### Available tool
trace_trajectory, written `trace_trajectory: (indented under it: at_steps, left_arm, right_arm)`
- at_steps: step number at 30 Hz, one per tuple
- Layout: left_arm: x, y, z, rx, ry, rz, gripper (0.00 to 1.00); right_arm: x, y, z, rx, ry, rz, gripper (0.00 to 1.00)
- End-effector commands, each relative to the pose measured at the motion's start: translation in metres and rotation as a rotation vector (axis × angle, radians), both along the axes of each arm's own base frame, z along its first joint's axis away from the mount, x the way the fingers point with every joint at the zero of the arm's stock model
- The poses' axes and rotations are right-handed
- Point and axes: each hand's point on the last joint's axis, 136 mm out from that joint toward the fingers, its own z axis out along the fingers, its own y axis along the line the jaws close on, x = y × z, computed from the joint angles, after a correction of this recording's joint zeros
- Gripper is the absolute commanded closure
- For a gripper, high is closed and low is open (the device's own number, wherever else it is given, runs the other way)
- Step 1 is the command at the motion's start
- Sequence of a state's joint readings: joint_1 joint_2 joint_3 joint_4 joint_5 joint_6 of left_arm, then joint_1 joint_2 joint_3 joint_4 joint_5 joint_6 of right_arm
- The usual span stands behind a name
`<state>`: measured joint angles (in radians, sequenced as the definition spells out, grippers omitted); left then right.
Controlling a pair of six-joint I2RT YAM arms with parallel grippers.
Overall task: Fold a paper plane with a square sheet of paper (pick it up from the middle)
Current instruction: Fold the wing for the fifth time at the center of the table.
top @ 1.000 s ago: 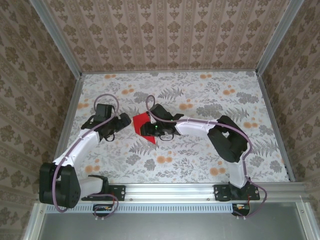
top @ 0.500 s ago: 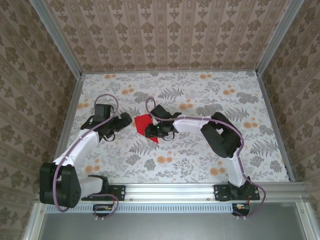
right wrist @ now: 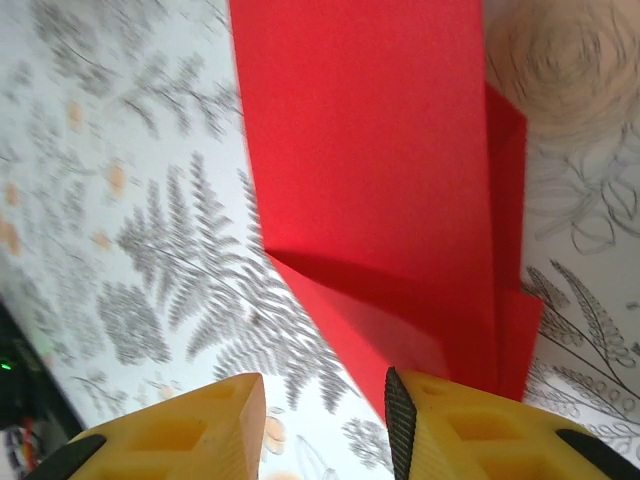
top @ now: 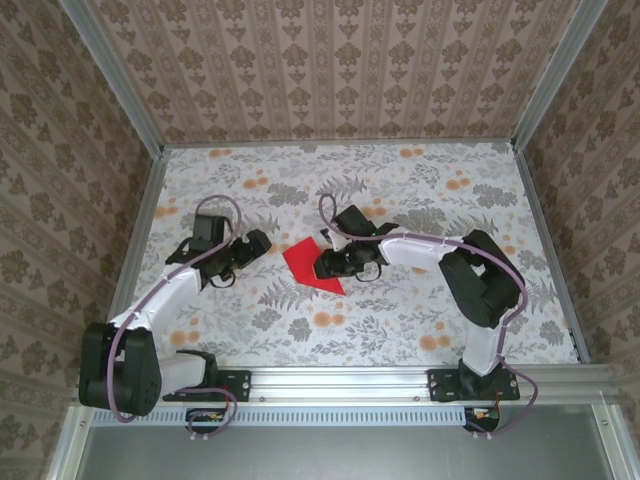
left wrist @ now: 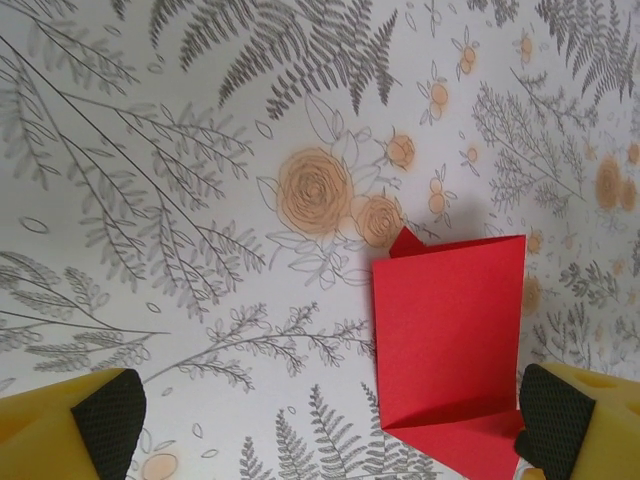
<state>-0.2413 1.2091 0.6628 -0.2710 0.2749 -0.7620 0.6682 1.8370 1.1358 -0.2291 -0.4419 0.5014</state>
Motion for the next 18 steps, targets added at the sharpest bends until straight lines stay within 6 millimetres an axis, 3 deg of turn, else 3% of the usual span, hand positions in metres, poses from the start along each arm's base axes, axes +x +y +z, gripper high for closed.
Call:
trace_trajectory:
  at_steps: [1,9,18]
  left_arm:
    - [0.000,-0.015,0.002,-0.074,-0.010,-0.002,0.01]
    - [-0.009,-0.037,-0.003,-0.153,0.017,-0.001,0.03]
    - [-0.018,-0.060,-0.013,-0.243,0.094,-0.003,0.16]
  right_arm:
    - [0.012,0.004,0.012,0.052,-0.001,-0.132,0.62]
    - [0.018,0.002,-0.014,0.037,0.056,-0.282,0.66]
    - [0.021,-0.011,-0.040,0.021,0.113,-0.326,0.67]
